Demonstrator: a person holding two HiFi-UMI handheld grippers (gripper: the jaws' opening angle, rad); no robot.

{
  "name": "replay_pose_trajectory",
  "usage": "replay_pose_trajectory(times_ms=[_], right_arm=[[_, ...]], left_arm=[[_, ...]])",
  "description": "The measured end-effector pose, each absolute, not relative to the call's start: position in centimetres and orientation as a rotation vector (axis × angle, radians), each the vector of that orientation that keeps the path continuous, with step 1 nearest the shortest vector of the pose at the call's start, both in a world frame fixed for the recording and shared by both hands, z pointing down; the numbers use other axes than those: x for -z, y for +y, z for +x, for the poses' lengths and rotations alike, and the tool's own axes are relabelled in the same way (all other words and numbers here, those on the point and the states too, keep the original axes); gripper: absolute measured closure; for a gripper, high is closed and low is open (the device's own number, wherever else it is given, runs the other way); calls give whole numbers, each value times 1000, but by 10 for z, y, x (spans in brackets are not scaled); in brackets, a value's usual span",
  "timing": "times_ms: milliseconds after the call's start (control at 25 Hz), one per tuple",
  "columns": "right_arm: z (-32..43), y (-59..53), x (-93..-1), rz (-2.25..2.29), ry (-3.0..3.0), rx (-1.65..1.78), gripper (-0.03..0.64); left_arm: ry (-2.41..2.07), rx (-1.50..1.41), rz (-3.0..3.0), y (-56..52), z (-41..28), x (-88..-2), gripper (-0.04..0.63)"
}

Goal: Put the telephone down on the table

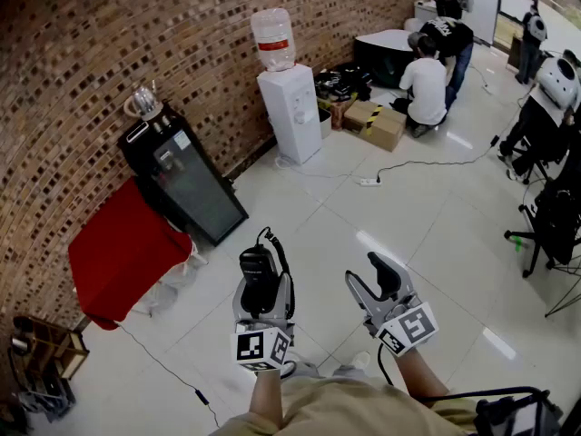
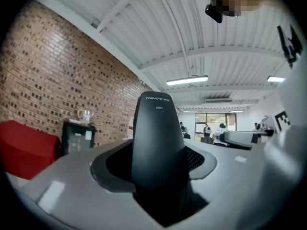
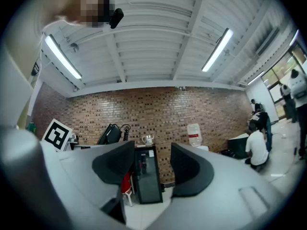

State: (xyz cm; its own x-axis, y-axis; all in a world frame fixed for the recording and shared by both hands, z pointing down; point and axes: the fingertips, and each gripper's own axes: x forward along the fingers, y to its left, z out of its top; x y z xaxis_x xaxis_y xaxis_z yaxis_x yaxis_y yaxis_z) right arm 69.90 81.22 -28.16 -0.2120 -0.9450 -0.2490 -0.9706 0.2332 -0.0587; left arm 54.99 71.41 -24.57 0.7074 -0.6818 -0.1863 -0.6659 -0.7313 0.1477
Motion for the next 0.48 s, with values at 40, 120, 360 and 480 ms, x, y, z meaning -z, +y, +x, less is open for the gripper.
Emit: replay_pose_trajectory(times_ms=[40, 120, 360, 480], right_arm=[[687, 802, 291, -1785, 2282, -170, 390], [658, 786, 306, -1739, 2302, -175, 390], [521, 739, 308, -1511, 2486, -188, 390], [466, 705, 301, -1417, 2530, -163, 390]], left_arm=[[-1155, 354, 2841, 709, 535, 256, 318], [-1212, 362, 2842, 702, 505, 273, 318], [-1396, 408, 2760, 675, 384, 281, 318], [-1471, 406, 2716, 659, 330, 271, 318]])
